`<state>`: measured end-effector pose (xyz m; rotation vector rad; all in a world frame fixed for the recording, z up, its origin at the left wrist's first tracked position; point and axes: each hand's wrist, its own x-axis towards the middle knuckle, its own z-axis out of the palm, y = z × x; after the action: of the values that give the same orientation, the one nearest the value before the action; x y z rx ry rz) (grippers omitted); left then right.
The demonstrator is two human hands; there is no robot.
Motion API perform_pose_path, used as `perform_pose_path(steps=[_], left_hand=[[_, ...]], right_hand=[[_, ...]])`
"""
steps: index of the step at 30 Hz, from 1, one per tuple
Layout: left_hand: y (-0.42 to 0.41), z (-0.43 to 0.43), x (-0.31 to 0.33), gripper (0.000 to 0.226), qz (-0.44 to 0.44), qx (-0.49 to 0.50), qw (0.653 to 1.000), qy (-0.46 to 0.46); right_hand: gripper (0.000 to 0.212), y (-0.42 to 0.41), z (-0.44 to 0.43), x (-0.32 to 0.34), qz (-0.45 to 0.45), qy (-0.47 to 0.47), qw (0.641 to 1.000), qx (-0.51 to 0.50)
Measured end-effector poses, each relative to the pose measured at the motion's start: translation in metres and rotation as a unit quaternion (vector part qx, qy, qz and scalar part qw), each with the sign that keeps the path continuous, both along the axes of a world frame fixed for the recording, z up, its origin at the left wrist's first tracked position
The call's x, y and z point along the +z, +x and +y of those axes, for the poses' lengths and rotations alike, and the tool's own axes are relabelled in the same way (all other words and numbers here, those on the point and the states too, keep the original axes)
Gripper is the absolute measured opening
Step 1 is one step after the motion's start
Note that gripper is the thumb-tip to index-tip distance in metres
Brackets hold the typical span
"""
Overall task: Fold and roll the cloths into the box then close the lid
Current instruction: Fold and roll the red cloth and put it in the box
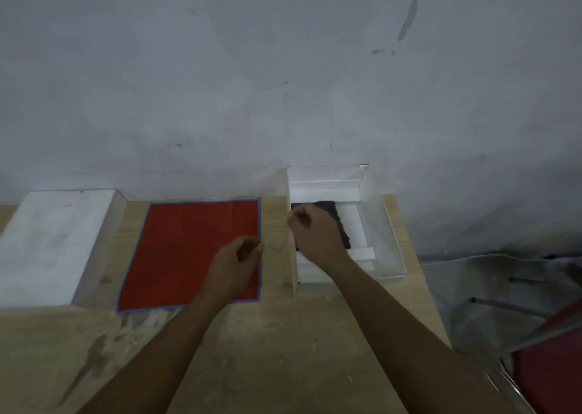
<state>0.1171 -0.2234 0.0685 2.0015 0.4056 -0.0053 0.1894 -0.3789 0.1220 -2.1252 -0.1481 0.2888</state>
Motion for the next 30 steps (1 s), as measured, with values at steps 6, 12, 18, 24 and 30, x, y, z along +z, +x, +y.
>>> perform_pose_path(steps=[6,12,18,24,30], left_hand=[[-0.043,0.066,-0.012,0.007,0.016,0.034,0.999,0.032],[-0.087,0.149,-0.055,0.016,0.108,0.098,0.987,0.063],[-0.114,0.207,-0.084,0.064,0.27,0.105,0.952,0.1],[-0.116,0.229,-0.108,0.085,0.373,-0.03,0.917,0.137],[-0.107,0.232,-0.096,0.027,0.268,0.084,0.96,-0.002]], right_hand=[[0.012,-0.061,0.069,-0.034,0.034,0.016,0.998,0.042],[0.006,-0.096,0.104,-0.101,0.089,-0.045,0.993,-0.055],[0.029,-0.117,0.108,-0.147,0.146,-0.163,0.96,-0.173],[0.049,-0.104,0.121,-0.155,0.209,-0.127,0.932,-0.266],[0.021,-0.09,0.128,-0.169,0.276,-0.063,0.913,-0.292]])
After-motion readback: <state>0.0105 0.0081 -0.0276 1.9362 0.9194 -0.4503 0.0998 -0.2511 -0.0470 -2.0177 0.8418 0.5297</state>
